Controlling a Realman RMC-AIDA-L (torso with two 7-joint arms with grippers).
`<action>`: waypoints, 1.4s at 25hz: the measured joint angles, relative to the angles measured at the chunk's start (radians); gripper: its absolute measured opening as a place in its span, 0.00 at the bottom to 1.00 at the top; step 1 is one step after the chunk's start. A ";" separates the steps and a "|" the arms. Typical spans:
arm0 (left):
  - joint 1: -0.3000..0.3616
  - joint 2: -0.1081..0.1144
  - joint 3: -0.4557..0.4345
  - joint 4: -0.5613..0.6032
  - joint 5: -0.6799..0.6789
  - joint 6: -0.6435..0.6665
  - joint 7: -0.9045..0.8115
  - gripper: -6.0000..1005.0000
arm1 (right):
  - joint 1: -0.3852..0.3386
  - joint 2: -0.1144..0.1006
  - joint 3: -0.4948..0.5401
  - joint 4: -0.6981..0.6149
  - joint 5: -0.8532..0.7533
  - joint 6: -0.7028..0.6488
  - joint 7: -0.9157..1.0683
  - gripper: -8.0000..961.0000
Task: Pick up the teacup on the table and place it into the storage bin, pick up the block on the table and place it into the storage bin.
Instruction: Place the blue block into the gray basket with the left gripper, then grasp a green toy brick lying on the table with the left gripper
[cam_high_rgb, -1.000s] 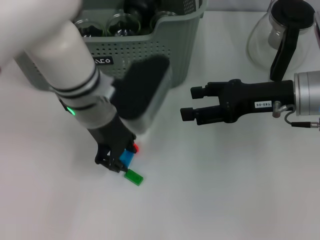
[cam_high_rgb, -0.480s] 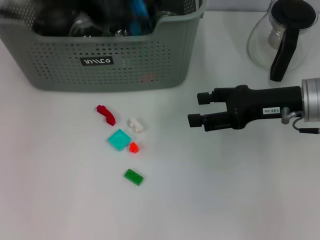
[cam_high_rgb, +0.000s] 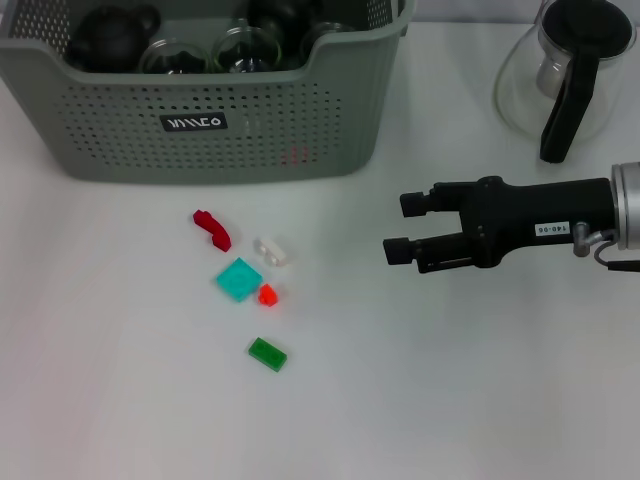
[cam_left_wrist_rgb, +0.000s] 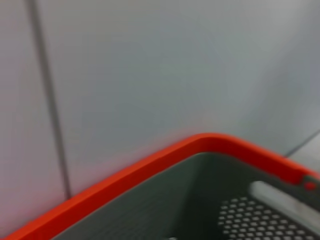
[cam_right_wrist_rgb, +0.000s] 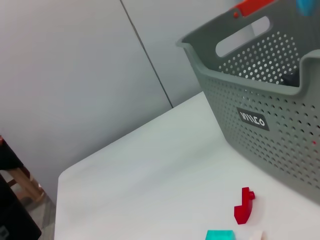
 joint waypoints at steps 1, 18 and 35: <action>0.000 0.000 0.002 -0.016 0.012 -0.031 0.000 0.49 | 0.000 0.000 -0.001 0.000 0.000 -0.001 -0.002 0.92; 0.220 -0.170 0.167 0.619 -0.133 0.742 0.292 0.92 | -0.015 -0.004 0.004 0.000 -0.002 -0.004 -0.004 0.92; 0.316 -0.239 0.814 0.552 0.140 0.512 0.375 0.95 | -0.001 -0.004 0.005 0.025 0.000 0.000 0.017 0.92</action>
